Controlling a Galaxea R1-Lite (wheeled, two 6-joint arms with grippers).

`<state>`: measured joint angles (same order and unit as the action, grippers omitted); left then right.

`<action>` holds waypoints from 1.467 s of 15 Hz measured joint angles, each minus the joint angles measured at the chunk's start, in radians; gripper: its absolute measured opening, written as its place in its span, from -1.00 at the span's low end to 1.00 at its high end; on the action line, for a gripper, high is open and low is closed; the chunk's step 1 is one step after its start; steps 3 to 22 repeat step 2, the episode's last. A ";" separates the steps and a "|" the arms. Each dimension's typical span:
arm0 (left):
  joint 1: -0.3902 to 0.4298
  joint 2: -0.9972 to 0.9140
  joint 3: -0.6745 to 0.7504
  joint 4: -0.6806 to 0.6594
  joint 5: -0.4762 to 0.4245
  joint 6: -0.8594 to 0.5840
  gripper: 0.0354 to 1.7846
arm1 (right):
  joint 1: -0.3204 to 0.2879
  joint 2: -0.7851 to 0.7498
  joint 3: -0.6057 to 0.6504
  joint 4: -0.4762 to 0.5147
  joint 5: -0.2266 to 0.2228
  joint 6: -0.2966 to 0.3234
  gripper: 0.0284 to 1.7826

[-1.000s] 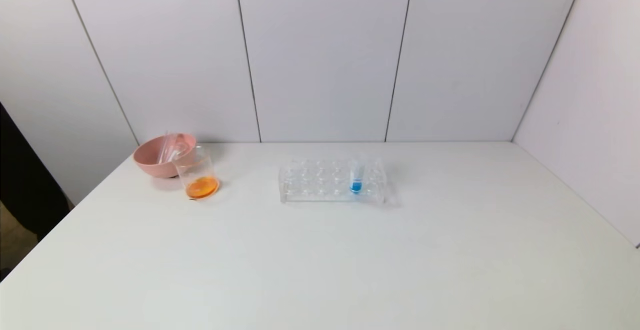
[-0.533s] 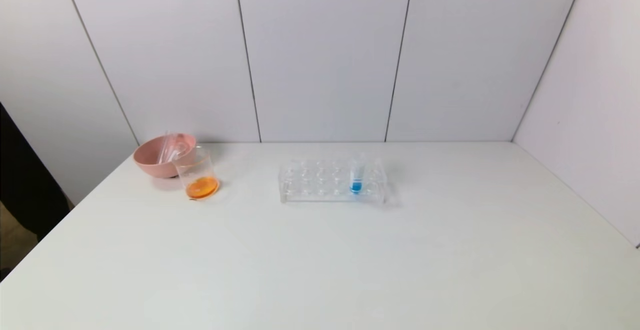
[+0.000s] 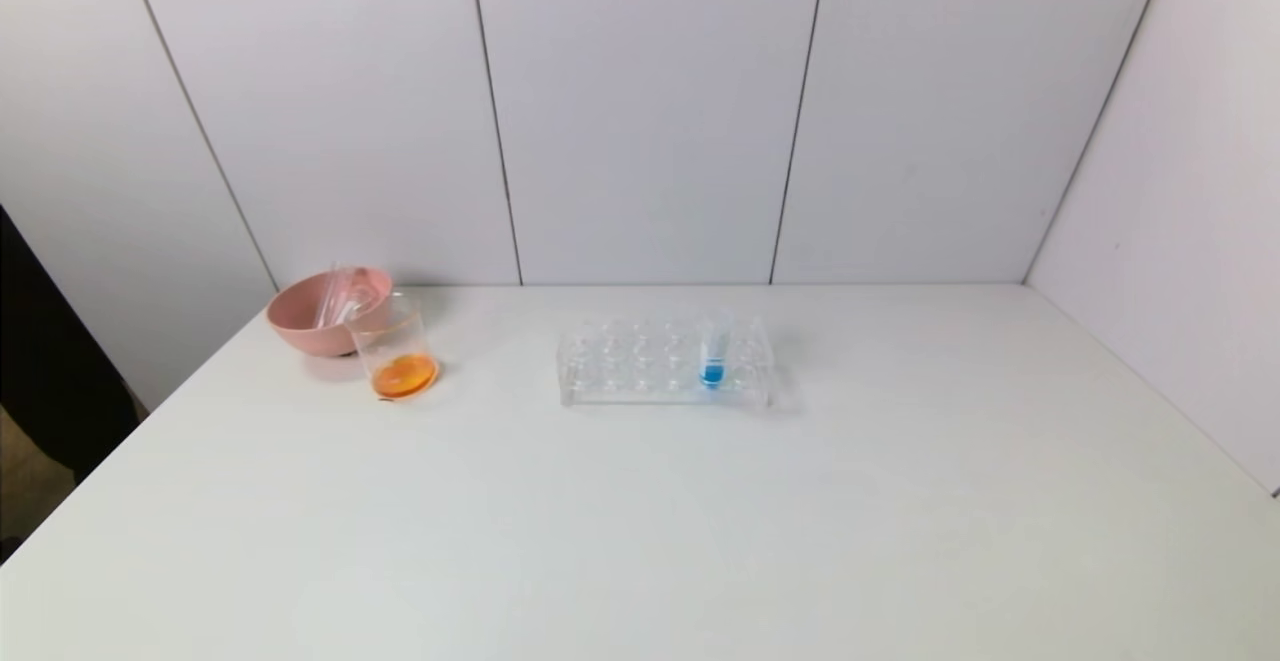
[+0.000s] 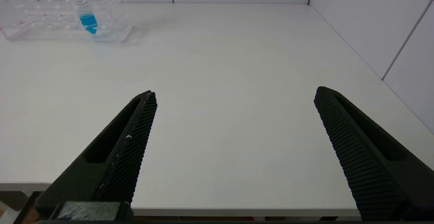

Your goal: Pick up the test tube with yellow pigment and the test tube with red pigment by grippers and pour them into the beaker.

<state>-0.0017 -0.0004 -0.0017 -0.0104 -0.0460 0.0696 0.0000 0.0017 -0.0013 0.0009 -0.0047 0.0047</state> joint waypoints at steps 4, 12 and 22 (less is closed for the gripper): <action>0.000 0.000 0.000 0.000 0.000 -0.001 0.98 | 0.000 0.000 0.000 0.000 0.000 0.000 0.91; 0.000 0.000 0.000 0.000 0.000 -0.001 0.98 | 0.000 0.000 0.000 0.000 0.000 0.000 0.91; 0.000 0.000 0.000 0.000 0.000 -0.001 0.98 | 0.000 0.000 0.000 0.000 0.000 0.000 0.91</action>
